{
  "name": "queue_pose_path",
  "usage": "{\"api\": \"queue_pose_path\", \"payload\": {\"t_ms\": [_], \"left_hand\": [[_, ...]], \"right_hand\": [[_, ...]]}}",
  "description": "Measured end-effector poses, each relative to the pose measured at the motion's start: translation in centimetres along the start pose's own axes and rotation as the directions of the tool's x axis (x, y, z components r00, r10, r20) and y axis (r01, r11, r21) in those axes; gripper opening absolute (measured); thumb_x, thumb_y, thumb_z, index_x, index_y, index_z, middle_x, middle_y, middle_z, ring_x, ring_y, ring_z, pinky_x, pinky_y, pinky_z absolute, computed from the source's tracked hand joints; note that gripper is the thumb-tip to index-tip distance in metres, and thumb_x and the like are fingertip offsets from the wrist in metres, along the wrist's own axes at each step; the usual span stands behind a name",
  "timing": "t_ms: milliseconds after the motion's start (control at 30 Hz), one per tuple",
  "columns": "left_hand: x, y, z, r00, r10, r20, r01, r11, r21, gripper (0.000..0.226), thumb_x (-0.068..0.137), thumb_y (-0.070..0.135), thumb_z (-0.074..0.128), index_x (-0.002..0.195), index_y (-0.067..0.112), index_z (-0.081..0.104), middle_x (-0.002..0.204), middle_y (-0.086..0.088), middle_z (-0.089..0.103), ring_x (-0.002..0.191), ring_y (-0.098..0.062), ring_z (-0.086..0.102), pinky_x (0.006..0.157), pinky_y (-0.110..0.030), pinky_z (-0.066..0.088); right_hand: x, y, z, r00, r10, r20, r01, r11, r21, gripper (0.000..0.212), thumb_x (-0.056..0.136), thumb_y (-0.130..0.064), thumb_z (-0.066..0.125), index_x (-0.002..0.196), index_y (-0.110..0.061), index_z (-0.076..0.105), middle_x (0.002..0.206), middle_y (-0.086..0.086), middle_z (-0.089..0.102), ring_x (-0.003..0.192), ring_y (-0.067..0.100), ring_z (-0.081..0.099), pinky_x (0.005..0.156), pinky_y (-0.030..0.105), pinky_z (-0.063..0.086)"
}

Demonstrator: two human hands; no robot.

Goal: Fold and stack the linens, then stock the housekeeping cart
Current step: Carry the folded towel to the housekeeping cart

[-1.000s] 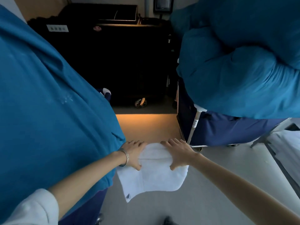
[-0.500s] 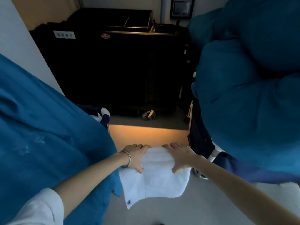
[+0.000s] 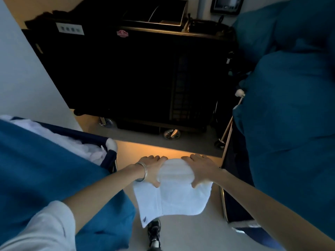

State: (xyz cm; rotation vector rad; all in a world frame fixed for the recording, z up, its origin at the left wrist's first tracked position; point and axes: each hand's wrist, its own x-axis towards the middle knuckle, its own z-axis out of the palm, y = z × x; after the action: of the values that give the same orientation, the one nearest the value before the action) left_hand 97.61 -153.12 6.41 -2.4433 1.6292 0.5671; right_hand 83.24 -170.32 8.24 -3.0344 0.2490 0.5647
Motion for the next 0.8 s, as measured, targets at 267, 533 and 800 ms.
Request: {"api": "queue_pose_path", "payload": {"t_ms": [267, 533, 800], "left_hand": [[9.1, -9.9, -6.9, 0.998, 0.014, -0.057, -0.012, 1.0, 0.021, 0.093, 0.06, 0.041, 0.075, 0.137, 0.02, 0.027, 0.129, -0.004, 0.045, 0.117, -0.029, 0.047, 0.092, -0.035, 0.042], [14.4, -18.4, -9.7, 0.998, -0.04, -0.052, 0.042, 0.998, 0.041, 0.098, 0.06, 0.043, 0.075, 0.141, 0.021, 0.023, 0.133, -0.004, 0.042, 0.121, -0.029, 0.043, 0.098, -0.038, 0.038], [20.3, -25.1, -9.5, 0.991, -0.106, 0.08, 0.114, 0.988, -0.103, 0.092, 0.06, 0.041, 0.079, 0.135, 0.019, 0.03, 0.134, -0.006, 0.044, 0.121, -0.029, 0.046, 0.096, -0.036, 0.041]], "right_hand": [[12.3, 3.1, -6.7, 0.997, 0.036, -0.063, -0.038, 0.999, -0.035, 0.106, 0.064, -0.046, 0.076, 0.147, -0.022, 0.015, 0.135, 0.003, 0.037, 0.126, 0.024, 0.032, 0.107, 0.04, 0.027], [23.1, 4.2, -10.4, 0.998, -0.035, -0.061, 0.03, 0.997, -0.073, 0.105, 0.065, -0.047, 0.074, 0.147, -0.02, 0.014, 0.137, 0.005, 0.034, 0.126, 0.025, 0.031, 0.105, 0.038, 0.028], [34.5, 6.5, -10.9, 0.98, -0.195, 0.049, 0.198, 0.978, -0.058, 0.099, 0.064, -0.047, 0.075, 0.143, -0.02, 0.022, 0.136, 0.007, 0.038, 0.124, 0.027, 0.036, 0.102, 0.04, 0.034]]}}
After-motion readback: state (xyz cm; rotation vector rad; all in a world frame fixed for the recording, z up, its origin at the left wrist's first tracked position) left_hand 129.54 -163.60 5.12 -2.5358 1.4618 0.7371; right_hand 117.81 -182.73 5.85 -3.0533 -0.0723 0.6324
